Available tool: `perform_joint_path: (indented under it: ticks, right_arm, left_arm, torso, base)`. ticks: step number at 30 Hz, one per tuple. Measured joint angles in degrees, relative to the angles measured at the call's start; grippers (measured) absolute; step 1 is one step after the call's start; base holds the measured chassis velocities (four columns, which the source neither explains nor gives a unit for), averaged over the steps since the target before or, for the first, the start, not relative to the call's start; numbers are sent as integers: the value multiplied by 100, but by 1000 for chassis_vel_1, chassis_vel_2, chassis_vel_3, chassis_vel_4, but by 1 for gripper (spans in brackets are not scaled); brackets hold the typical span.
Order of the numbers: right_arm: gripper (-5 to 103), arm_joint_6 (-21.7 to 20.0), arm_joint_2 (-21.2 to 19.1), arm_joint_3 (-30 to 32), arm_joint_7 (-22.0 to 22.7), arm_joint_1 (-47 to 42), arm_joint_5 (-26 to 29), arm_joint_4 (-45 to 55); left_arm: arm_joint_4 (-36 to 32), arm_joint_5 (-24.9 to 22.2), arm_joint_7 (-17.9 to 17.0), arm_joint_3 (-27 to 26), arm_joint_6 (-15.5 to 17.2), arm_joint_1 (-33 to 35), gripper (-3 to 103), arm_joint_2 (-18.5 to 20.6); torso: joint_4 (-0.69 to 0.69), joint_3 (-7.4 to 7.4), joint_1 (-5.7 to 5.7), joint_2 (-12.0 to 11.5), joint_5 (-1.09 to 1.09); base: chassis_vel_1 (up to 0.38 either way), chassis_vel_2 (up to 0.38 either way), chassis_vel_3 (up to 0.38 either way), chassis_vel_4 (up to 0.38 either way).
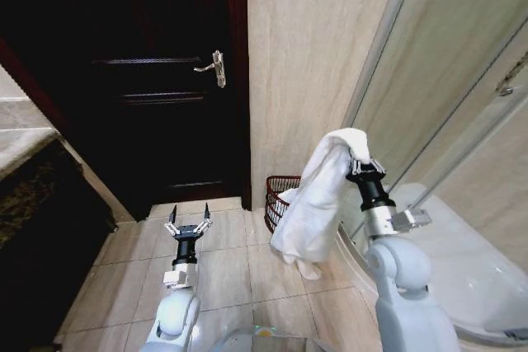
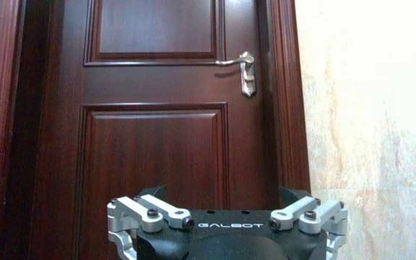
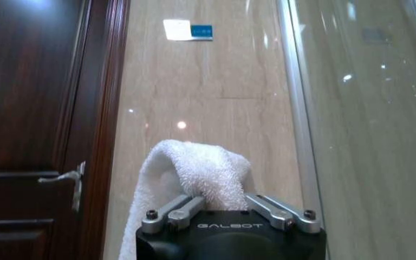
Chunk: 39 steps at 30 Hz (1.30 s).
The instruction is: Discard the used towel into the hamper.
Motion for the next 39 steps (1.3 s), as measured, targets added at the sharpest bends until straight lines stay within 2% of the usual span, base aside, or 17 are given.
perform_joint_path:
  ticks: [9,17,26,29,34,37,39]
  right_arm:
    - [4,-106,-152,72,28,433,337,-100]
    - [4,-314,-453,117,104,1049,630,-301]
    - [4,-733,-1065,-37,392,2595,1225,-834]
    - [4,-837,-1310,-208,537,3424,1561,-1158]
    - [4,-863,-1417,-354,582,4127,1799,-1513]
    - [4,-897,-1465,-512,595,4999,2008,-1919]
    - [4,-907,-1470,-569,601,5194,2035,-2027]
  left_arm:
    - [149,170,-44,-167,-123,59,100,-51]
    - [121,179,-83,-142,-193,50,100,-6]
    - [138,204,-81,-168,-258,111,100,-37]
    - [96,200,-84,-210,-284,145,100,-56]
    - [23,192,-87,-236,-288,197,100,-53]
    - [-51,184,-89,-300,-288,220,100,-52]
    - [-61,183,-90,-316,-289,220,100,-57]
  torso:
    - [0,116,87,207,0]
    - [-1,207,143,351,1]
    - [0,215,147,362,0]
    - [0,212,146,360,-2]
    - [0,209,144,353,2]
    - [-1,205,141,349,-1]
    - [-2,205,141,348,-1]
  base:
    - [0,0,0,0]
    - [0,0,0,0]
    - [0,0,0,0]
    - [0,0,0,0]
    - [0,0,0,0]
    - [0,0,0,0]
    - [0,0,0,0]
